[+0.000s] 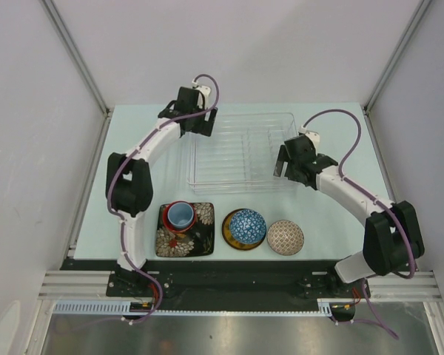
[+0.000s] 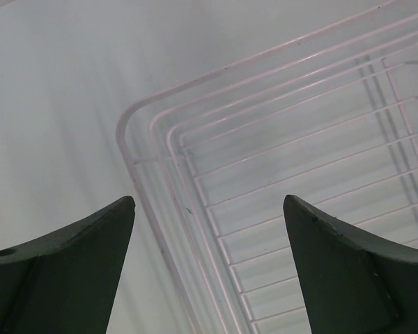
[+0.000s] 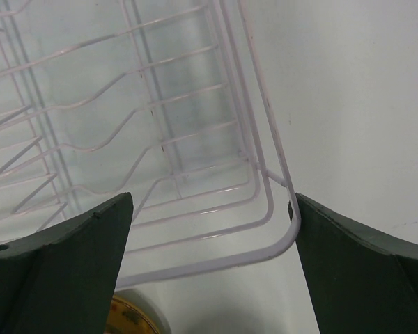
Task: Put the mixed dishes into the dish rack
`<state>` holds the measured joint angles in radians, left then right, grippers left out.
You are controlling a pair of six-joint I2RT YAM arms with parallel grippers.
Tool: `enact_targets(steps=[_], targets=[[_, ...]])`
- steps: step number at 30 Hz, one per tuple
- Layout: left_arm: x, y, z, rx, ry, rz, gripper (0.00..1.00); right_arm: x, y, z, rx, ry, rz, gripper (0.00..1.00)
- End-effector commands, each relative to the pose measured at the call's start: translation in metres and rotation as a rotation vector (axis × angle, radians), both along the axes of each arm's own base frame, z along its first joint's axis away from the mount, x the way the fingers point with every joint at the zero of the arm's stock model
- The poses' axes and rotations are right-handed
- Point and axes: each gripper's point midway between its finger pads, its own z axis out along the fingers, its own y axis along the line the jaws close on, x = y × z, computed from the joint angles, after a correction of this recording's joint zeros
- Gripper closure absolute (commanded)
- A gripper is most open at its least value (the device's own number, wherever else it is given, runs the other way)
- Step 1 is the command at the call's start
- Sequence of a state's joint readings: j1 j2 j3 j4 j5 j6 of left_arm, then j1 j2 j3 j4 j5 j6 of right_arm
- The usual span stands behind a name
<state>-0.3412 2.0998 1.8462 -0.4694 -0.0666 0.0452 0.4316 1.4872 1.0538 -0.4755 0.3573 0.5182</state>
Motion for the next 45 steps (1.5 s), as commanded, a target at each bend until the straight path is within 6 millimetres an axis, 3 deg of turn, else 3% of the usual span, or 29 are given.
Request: enact_targets(steps=[1, 5, 8, 9, 11, 12, 13, 14, 15, 16, 17, 18, 19, 20, 21, 22, 26, 31, 36, 45], targets=[[0.001, 0.013, 0.046, -0.016, -0.091, 0.001, 0.06, 0.001, 0.004, 0.034, 0.036, -0.087, 0.033, 0.0], [-0.008, 0.038, 0.068, 0.001, -0.1, 0.034, 0.04, -0.009, 0.004, 0.048, 0.044, -0.106, 0.051, 0.0], [-0.04, 0.051, 0.092, -0.023, -0.102, 0.01, 0.03, -0.021, 0.03, 0.071, 0.109, -0.144, 0.163, 0.0], [-0.065, 0.059, 0.105, -0.024, -0.109, 0.003, 0.02, -0.028, 0.047, 0.086, 0.149, -0.17, 0.218, 0.0], [-0.096, 0.059, 0.113, -0.038, -0.1, -0.053, 0.02, -0.041, 0.082, 0.103, 0.231, -0.191, 0.324, 0.0], [-0.128, 0.066, 0.119, -0.038, -0.1, -0.063, 0.02, -0.054, 0.111, 0.117, 0.261, -0.211, 0.408, 0.0], [-0.143, 0.07, 0.119, -0.034, -0.097, -0.068, 0.02, -0.06, 0.128, 0.12, 0.275, -0.21, 0.449, 0.0], [-0.164, 0.076, 0.106, -0.018, -0.07, -0.074, 0.02, -0.064, 0.144, 0.126, 0.297, -0.222, 0.482, 0.0], [-0.188, 0.083, 0.121, -0.021, -0.101, -0.077, 0.02, -0.072, 0.16, 0.129, 0.31, -0.224, 0.527, 0.0], [-0.202, 0.088, 0.122, -0.019, -0.108, -0.074, 0.02, -0.083, 0.19, 0.132, 0.332, -0.211, 0.601, 0.0], [-0.219, 0.093, 0.107, -0.002, -0.07, -0.074, 0.02, -0.089, 0.208, 0.135, 0.351, -0.214, 0.643, 0.0], [-0.229, 0.1, 0.107, 0.009, -0.079, -0.057, 0.01, -0.094, 0.223, 0.135, 0.359, -0.206, 0.678, 0.0], [-0.244, 0.107, 0.12, 0.002, -0.132, -0.043, 0.01, -0.105, 0.25, 0.133, 0.365, -0.185, 0.736, 0.0], [-0.254, 0.11, 0.109, 0.007, -0.108, -0.036, 0.01, -0.11, 0.263, 0.131, 0.368, -0.17, 0.766, 0.0], [-0.261, 0.114, 0.111, 0.002, -0.121, -0.023, 0.01, -0.112, 0.274, 0.126, 0.364, -0.149, 0.782, 0.0], [-0.269, 0.118, 0.115, -0.016, -0.141, 0.0, 0.01, -0.118, 0.297, 0.124, 0.371, -0.122, 0.824, 0.0], [-0.278, 0.129, 0.113, -0.064, -0.137, 0.055, 0.01, -0.137, 0.332, 0.115, 0.283, -0.061, 0.916, 0.0], [-0.275, 0.14, 0.114, -0.11, -0.133, 0.101, 0.01, -0.148, 0.356, 0.119, 0.284, -0.049, 0.985, 0.0], [-0.272, 0.16, 0.11, -0.14, -0.129, 0.168, 0.02, -0.148, 0.361, 0.095, 0.293, -0.001, 0.992, 0.0], [-0.265, 0.172, 0.1, -0.156, -0.123, 0.196, 0.02, -0.146, 0.356, 0.059, 0.229, 0.063, 0.96, 0.04]])
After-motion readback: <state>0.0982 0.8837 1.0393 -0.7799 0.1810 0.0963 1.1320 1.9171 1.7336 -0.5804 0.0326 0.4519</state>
